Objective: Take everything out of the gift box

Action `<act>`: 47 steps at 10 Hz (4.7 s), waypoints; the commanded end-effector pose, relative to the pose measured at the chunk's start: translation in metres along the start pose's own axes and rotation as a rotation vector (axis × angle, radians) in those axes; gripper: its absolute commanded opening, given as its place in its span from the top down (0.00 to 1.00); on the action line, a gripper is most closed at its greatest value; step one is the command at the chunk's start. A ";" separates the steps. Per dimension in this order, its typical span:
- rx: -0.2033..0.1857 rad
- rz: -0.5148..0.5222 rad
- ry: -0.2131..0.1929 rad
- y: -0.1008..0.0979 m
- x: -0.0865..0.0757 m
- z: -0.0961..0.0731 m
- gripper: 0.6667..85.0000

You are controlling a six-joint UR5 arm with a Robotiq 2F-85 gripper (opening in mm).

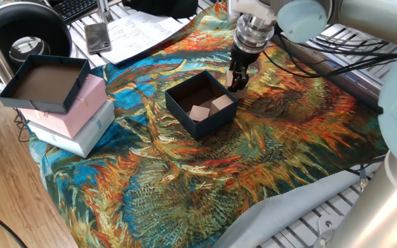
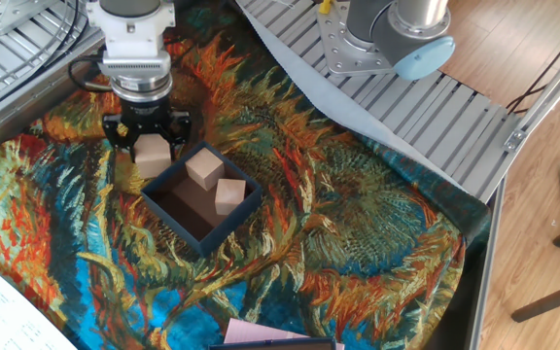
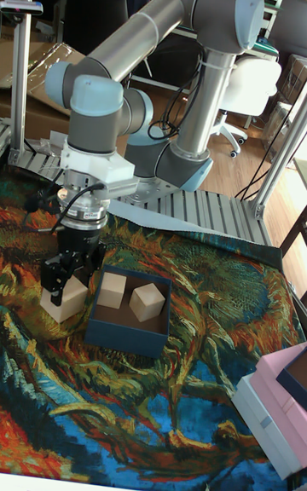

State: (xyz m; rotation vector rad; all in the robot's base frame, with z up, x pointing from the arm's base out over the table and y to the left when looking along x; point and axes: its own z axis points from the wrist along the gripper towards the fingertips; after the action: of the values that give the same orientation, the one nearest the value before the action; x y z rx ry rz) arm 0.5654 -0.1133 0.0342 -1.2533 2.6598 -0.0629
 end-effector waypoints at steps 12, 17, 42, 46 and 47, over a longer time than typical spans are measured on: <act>-0.052 0.019 0.015 0.024 -0.020 -0.043 0.06; -0.070 0.091 0.059 0.041 -0.043 -0.062 0.26; -0.161 0.175 0.007 0.084 -0.092 -0.026 0.36; -0.143 0.317 0.011 0.091 -0.095 -0.020 0.36; -0.141 0.338 0.016 0.093 -0.094 -0.019 0.36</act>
State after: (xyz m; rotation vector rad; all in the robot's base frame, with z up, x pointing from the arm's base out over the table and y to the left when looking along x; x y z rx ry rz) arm 0.5510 0.0141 0.0594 -0.9445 2.8613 0.1657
